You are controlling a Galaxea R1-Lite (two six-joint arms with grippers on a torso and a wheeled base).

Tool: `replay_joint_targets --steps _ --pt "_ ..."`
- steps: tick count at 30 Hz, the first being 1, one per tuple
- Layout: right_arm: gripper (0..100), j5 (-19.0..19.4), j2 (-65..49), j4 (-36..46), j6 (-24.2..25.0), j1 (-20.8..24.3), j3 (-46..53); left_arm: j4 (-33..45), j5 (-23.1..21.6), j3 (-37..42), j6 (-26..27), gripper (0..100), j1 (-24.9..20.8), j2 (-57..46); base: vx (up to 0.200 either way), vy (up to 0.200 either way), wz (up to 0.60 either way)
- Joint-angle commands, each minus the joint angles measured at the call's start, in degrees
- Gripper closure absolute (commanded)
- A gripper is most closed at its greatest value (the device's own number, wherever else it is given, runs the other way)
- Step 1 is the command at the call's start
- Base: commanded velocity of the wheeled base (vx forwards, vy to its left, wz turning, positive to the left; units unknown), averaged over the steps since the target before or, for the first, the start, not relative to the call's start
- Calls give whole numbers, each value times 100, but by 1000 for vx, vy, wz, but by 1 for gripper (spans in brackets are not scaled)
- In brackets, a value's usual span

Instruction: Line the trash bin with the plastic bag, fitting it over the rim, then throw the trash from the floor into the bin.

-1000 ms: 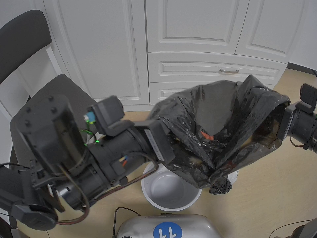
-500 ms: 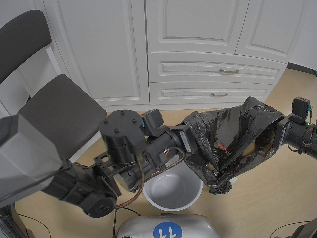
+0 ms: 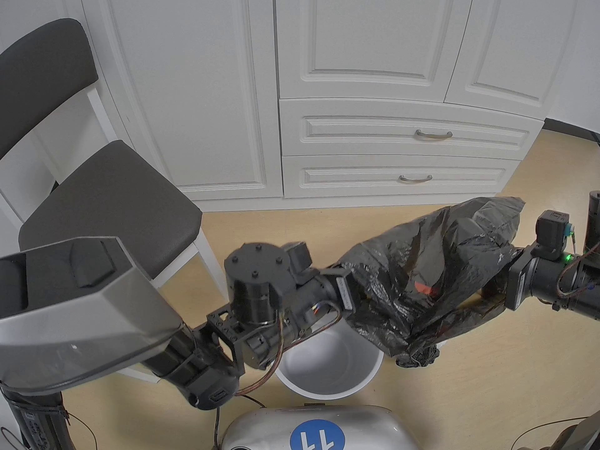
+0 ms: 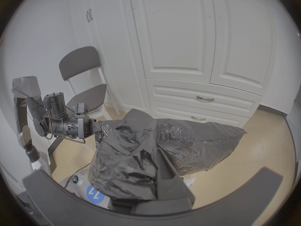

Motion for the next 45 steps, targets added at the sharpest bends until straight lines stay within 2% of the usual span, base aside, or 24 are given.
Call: replay_joint_targets --steps 1,6,10,11,12,14,20,23,25,26,27,29,31,32,36,37,45 --pt "100 -36 388 41 -381 611 359 -690 -10 1367 46 100 -26 16 0 0 0" --pt "100 -247 1153 -20 -364 1243 411 -804 -80 1956 424 100 53 78 0 0 0" --pt "100 -388 1698 -310 -337 1428 350 -848 -203 2053 476 100 202 227 0 0 0" --pt "100 -397 1944 -714 -276 1498 385 -883 -308 2044 468 100 273 298 0 0 0" --pt "100 -397 1944 -714 -276 1498 385 -883 -308 2044 468 100 273 298 0 0 0" --pt "100 -397 2225 -1251 -82 1639 411 -1050 -387 2000 450 100 352 412 0 0 0" --pt "100 -397 2532 -1453 252 1885 218 -1604 -387 2009 441 100 334 676 0 0 0" --pt "100 -432 2735 -1462 700 2078 -19 -1648 -396 2018 432 100 299 728 0 0 0" --pt "100 -590 2884 -1462 963 2175 -204 -1656 -405 2027 424 100 299 728 0 0 0" --pt "100 -792 3007 -1462 1095 2228 -327 -1656 -414 2044 424 100 290 728 0 0 0" --pt "100 -959 3086 -1462 1174 2245 -424 -1656 -449 2044 424 0 290 728 0 0 0" --pt "100 -1179 3192 -1462 1315 2254 -582 -1656 -607 2079 424 0 299 728 0 0 0" --pt "100 -1179 3192 -1462 1315 2254 -582 -1656 -607 2079 424 0 299 728 0 0 0" --pt "100 -1319 3271 -1462 1500 2263 -758 -1656 -924 2211 424 0 334 711 0 0 0" --pt "100 -1407 3297 -1453 1605 2254 -872 -1665 -1187 2325 432 0 360 702 0 0 0" --pt "100 -1513 3367 -1444 1781 2219 -1039 -1683 -1451 2475 432 0 422 676 0 0 0" --pt "100 -1557 3394 -1426 1878 1991 -1267 -1692 -1504 2571 432 0 440 632 0 0 0"
